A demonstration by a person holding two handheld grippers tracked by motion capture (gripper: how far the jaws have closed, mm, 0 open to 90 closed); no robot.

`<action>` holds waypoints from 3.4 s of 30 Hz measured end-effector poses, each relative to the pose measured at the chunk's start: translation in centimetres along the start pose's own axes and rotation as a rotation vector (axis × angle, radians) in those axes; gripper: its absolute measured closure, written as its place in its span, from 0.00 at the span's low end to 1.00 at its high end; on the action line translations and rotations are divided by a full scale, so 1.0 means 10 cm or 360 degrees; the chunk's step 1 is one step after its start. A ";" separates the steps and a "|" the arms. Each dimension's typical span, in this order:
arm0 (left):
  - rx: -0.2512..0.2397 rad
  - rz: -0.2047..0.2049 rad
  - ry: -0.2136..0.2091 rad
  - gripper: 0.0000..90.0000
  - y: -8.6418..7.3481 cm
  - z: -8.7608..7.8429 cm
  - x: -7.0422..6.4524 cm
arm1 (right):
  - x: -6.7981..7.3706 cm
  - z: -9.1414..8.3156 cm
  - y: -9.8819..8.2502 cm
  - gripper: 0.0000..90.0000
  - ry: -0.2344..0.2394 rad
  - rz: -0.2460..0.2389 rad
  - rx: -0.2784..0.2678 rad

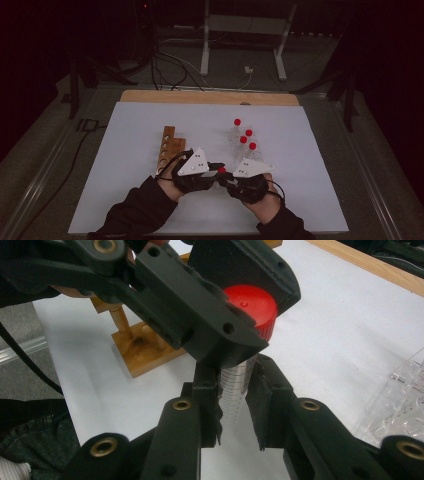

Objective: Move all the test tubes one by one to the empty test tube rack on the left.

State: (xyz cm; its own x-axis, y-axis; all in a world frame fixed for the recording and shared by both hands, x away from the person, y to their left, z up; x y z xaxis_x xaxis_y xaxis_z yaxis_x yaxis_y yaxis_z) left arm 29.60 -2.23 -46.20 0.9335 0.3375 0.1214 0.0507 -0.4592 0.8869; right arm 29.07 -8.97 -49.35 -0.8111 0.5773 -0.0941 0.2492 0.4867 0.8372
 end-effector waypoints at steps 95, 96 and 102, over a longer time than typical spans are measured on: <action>-0.0153 -0.0378 0.0792 0.80 -0.23 -1.07 1.75 | -0.33 -0.29 0.03 0.00 -0.0136 0.0118 -0.0205; -0.0151 -0.0392 0.0792 0.80 -0.25 -1.06 1.77 | -0.33 -0.30 0.03 0.00 -0.0139 0.0118 -0.0205; -0.0141 -0.0429 0.0803 0.80 -0.36 -1.01 1.82 | -0.34 -0.30 0.02 0.00 -0.0140 0.0123 -0.0208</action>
State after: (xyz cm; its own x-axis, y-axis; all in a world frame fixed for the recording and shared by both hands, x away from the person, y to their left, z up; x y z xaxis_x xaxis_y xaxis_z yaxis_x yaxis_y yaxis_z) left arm 42.78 13.88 -42.72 0.6059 0.7930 0.0641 0.2129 -0.2393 0.9473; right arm 30.27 -12.80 -47.22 -0.7415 0.6674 -0.0687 0.2335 0.3528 0.9061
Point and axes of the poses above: each handheld gripper's, and its own axes: z roughly forward along the jaws, y roughly out of its top, x roughly to its left, the point moved 9 cm from there along z, roughly forward along the jaws, and after that the axes turned 2 degrees about -z, right-handed, at the moved point
